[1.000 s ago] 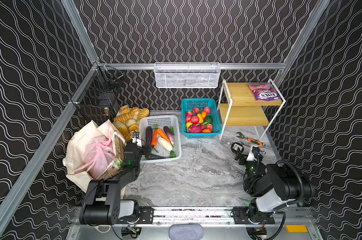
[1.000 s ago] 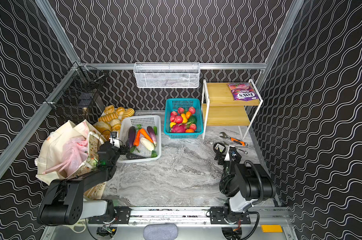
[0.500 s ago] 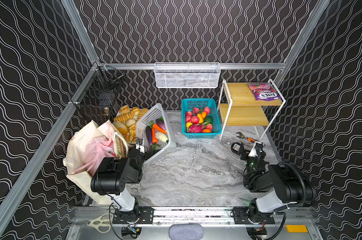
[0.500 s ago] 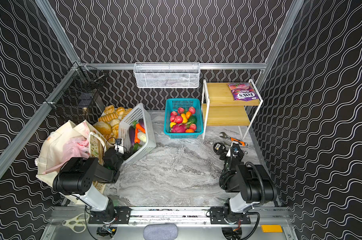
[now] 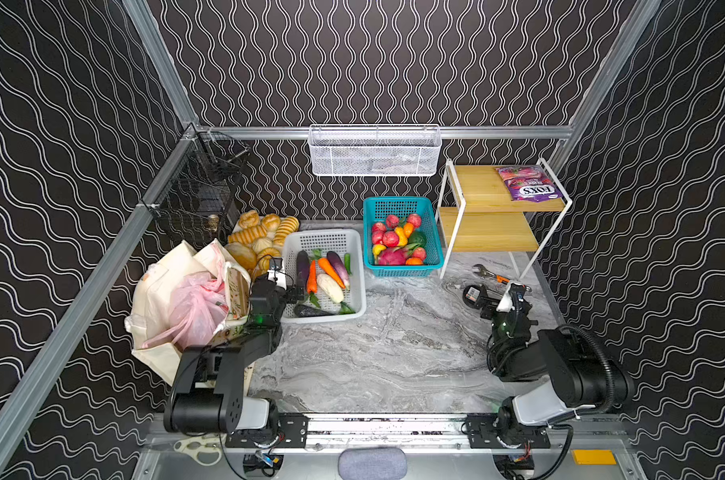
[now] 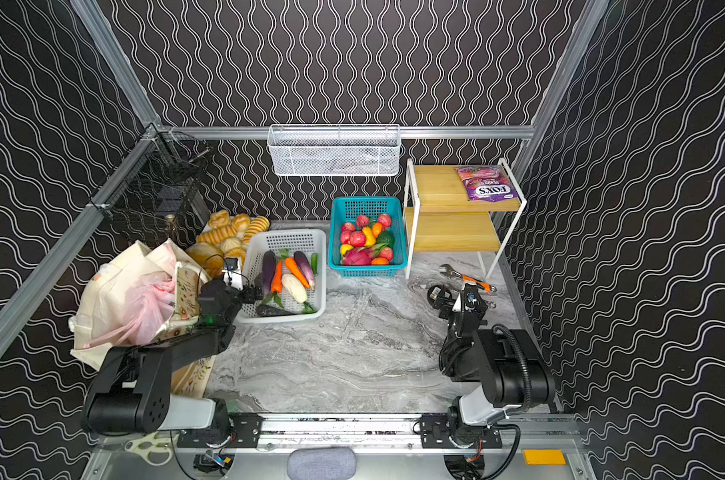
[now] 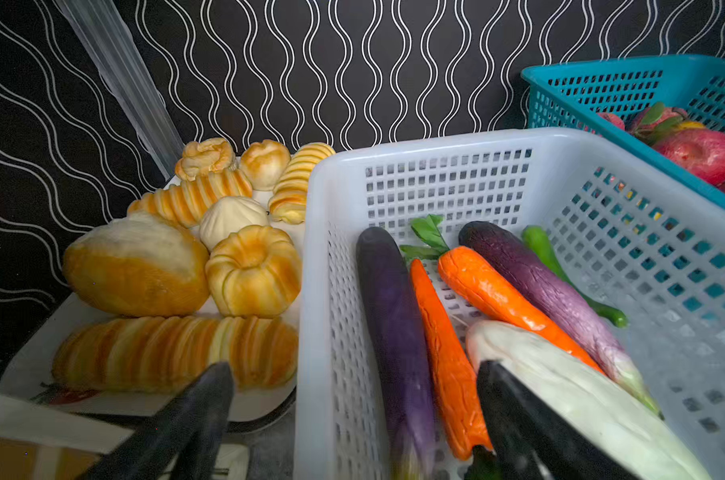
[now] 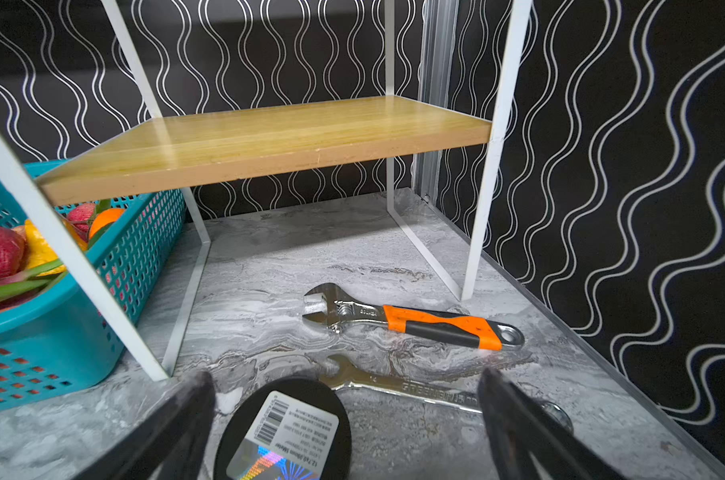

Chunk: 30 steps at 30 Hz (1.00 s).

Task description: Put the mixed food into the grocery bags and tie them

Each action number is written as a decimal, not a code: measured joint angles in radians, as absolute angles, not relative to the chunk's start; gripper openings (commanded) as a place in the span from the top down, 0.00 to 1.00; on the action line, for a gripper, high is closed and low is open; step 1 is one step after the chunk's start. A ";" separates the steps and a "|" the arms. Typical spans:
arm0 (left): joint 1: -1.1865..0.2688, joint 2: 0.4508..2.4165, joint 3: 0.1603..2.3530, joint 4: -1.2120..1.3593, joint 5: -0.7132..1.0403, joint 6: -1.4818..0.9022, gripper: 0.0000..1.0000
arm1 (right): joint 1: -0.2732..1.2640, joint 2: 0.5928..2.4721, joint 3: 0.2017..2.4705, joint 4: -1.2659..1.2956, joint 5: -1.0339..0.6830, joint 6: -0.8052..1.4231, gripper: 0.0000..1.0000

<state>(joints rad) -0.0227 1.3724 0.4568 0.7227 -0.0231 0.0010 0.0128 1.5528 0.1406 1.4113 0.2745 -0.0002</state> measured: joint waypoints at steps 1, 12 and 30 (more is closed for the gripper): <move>-0.022 1.361 0.477 0.677 -0.023 -0.010 0.17 | 0.013 1.552 0.141 1.410 0.274 0.000 0.00; -0.114 1.068 0.695 0.055 0.058 -0.179 0.17 | 0.013 1.552 0.146 1.398 0.260 -0.001 0.00; -0.414 1.075 0.700 -0.450 0.107 -0.329 0.42 | 0.017 1.551 0.153 1.389 0.253 -0.012 0.00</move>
<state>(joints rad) -0.4137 1.0748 0.6998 -0.4500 0.1070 -0.3286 0.0170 1.5509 0.1528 1.3891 0.2531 -0.0116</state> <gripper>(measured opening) 0.641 0.998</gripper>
